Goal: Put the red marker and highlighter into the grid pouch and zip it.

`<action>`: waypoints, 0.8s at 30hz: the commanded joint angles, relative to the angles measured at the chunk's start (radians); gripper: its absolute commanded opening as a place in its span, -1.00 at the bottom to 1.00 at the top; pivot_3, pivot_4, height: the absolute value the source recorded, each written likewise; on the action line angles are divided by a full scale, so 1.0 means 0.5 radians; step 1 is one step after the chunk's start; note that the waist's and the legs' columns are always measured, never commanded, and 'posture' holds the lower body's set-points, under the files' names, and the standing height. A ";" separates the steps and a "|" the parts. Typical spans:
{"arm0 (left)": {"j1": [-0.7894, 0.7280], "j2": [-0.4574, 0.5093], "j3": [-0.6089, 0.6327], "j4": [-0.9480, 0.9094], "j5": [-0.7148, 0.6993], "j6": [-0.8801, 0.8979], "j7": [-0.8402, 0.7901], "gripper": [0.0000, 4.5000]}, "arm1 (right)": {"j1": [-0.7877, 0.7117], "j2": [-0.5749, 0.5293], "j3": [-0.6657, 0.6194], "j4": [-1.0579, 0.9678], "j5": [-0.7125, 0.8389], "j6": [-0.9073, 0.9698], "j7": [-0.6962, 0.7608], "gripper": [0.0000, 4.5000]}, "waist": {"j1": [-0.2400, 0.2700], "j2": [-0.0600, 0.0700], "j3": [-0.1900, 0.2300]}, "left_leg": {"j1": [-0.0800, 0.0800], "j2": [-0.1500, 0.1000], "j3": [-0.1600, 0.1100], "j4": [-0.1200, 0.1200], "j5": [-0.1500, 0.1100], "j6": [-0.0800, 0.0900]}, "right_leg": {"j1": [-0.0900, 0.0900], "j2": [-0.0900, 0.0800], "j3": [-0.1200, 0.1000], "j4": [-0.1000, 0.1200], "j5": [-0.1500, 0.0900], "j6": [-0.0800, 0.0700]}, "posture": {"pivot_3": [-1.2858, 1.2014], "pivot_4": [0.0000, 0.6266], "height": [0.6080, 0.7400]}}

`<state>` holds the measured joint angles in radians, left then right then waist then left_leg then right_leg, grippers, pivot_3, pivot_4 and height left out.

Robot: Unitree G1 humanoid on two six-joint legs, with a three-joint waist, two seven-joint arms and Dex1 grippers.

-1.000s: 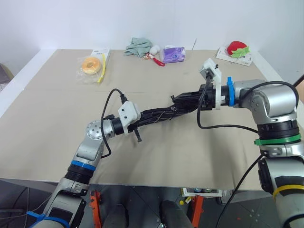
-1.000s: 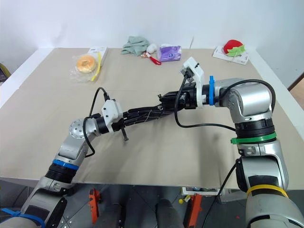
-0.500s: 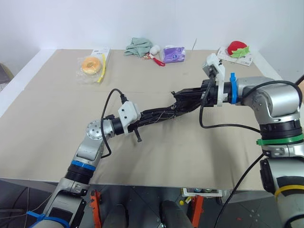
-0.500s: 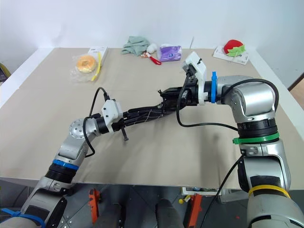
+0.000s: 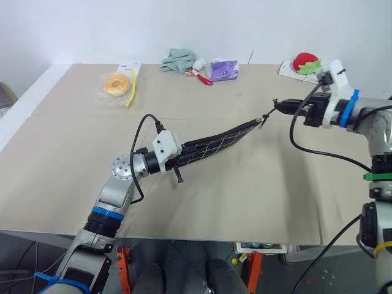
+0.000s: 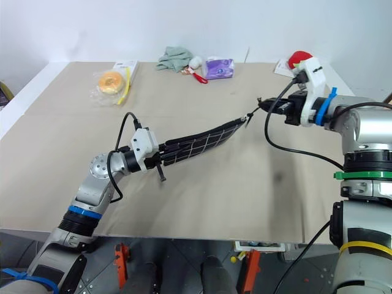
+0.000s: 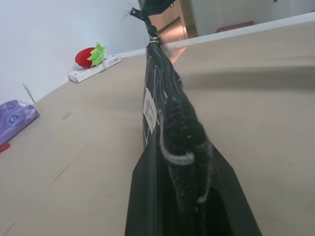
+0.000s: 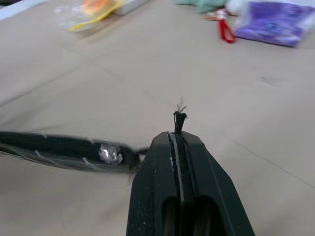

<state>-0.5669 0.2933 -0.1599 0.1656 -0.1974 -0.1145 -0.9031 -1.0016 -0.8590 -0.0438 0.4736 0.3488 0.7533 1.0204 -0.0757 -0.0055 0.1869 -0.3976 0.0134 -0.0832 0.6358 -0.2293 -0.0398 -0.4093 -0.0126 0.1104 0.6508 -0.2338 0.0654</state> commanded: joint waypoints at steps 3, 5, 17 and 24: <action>-0.021 0.015 0.015 -0.035 -0.010 -0.032 -0.013 -1.00 | 0.022 -0.028 -0.154 -0.236 0.092 -0.123 0.051 -0.98 | 0.001 0.000 0.000 | 0.000 0.000 0.000 0.000 0.000 0.000 | 0.000 0.000 0.000 0.000 0.000 0.000 | 0.03 -0.52 1.00; -0.017 0.018 0.010 -0.053 -0.042 0.018 -0.045 -1.00 | 0.059 -0.009 -0.214 -0.324 0.168 -0.098 0.058 -0.98 | 0.002 0.000 0.000 | 0.000 0.000 0.000 0.000 0.000 0.000 | 0.000 0.000 0.000 0.000 0.000 0.001 | 0.03 -0.52 1.00; 0.079 0.175 0.097 -0.431 -0.628 0.987 -0.301 0.98 | 0.307 -0.028 -0.361 -0.415 0.216 0.001 -0.136 0.99 | 0.001 0.000 0.000 | -0.001 0.000 -0.001 0.000 0.000 0.000 | 0.000 0.000 0.000 0.000 -0.001 0.001 | 0.03 -0.52 1.00; 0.103 0.282 0.573 -0.461 -0.777 1.239 0.157 0.98 | 0.662 -0.077 -0.333 -0.471 0.025 -0.294 -0.210 0.99 | -0.002 -0.001 0.001 | 0.000 0.001 -0.001 0.000 0.000 0.000 | 0.000 0.001 0.000 0.000 -0.001 0.001 | 0.03 -0.52 1.00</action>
<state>-0.5205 0.4079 0.0386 -0.0417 -0.5776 0.5016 -0.8869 -0.6732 -0.8749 -0.1916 0.2697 0.3827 0.6691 0.9294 -0.0768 -0.0060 0.1872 -0.3973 0.0144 -0.0835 0.6360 -0.2294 -0.0397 -0.4091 -0.0115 0.1103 0.6509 -0.2341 0.0659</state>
